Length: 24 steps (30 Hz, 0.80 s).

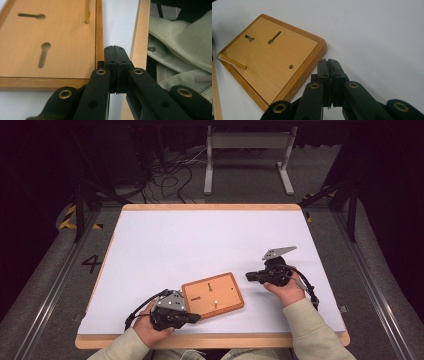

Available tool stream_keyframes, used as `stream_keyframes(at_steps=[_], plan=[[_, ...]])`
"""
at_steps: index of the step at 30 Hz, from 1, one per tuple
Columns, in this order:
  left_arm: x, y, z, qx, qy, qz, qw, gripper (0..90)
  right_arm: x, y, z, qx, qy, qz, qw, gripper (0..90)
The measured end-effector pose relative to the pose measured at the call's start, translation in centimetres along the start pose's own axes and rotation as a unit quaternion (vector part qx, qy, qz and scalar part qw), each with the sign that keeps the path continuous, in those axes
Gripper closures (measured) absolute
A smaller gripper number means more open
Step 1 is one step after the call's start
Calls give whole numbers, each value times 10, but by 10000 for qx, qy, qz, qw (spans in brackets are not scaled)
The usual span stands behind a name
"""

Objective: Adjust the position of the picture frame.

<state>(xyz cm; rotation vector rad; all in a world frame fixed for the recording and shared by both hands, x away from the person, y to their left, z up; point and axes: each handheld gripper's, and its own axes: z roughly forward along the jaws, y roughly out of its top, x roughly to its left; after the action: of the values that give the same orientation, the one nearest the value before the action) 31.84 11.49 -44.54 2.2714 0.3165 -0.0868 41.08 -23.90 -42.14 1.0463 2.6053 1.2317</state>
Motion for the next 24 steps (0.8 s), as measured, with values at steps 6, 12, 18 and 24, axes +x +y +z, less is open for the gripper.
stream_keyframes(at_steps=[6, 12, 18, 24], plan=[[-2, -1, 9, 386, 49, 203, 9990, 900, 0, 0, 0, 2, 10, -4, 10000, 885], [1, -3, 11, 481, 108, 136, 9987, 900, 0, 0, 0, -10, 8, -7, 10000, 885], [11, -6, 7, 311, 380, -42, 9988, 900, 0, 0, -2, -38, -3, -5, 10000, 885], [20, -9, 3, 230, 552, -240, 9979, 900, 1, -1, -4, -43, -8, 9, 10000, 884]])
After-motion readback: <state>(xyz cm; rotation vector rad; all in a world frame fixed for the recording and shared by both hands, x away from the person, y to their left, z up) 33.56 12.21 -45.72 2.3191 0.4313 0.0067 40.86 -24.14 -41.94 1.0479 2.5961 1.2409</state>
